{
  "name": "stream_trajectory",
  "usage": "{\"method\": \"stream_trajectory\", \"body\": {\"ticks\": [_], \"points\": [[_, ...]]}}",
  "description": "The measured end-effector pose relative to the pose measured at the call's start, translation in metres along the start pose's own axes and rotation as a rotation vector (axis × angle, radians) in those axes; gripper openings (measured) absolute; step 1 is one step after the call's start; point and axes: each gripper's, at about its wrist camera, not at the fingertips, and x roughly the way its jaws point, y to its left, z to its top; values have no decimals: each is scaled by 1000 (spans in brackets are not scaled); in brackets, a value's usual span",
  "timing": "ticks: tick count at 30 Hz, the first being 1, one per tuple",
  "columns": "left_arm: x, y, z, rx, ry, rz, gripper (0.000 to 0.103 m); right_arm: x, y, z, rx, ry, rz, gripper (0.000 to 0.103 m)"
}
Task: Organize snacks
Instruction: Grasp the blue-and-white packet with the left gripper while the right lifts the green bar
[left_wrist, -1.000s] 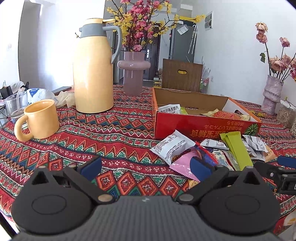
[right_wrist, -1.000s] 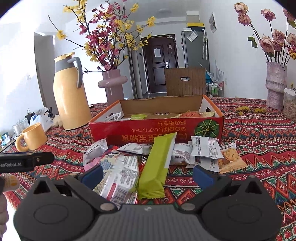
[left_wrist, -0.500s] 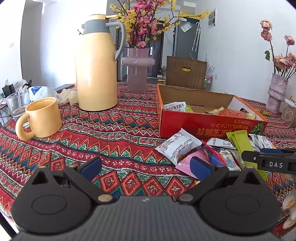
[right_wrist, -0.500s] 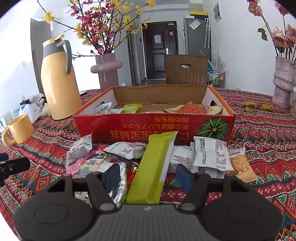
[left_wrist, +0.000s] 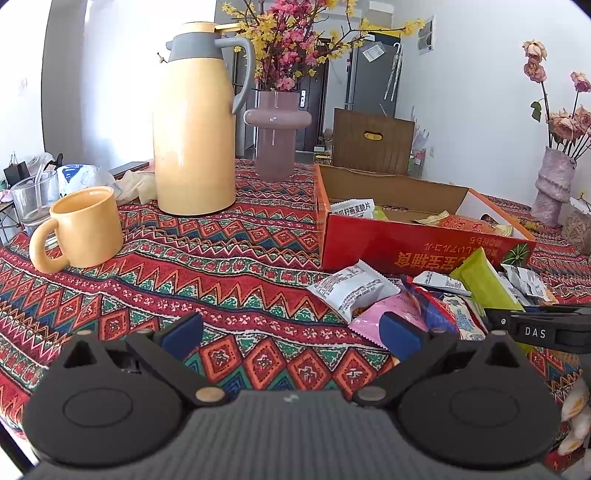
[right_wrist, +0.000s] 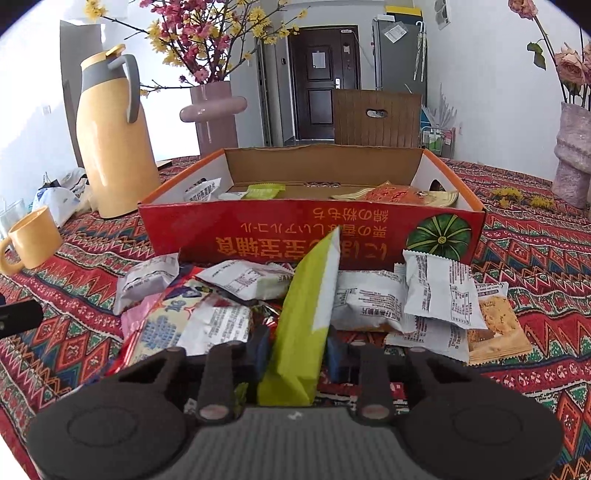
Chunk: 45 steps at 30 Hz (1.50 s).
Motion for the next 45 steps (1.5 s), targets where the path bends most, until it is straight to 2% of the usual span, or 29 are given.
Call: {"method": "stream_trajectory", "body": {"ticks": [4, 23, 33, 39, 45], "points": [[-1, -1, 0, 2, -2, 2, 103, -9, 3, 0, -15, -35, -2, 18], [-3, -22, 2, 45, 0, 2, 103, -59, -20, -10, 63, -179, 26, 18], [-1, -52, 11, 73, 8, -39, 103, -80, -40, -24, 112, -227, 38, 18], [8, -83, 17, 97, 53, -99, 103, -90, -57, -31, 141, -255, 36, 18], [22, -119, 16, 151, 91, -110, 103, -90, -72, -38, 165, -260, 50, 18]]}}
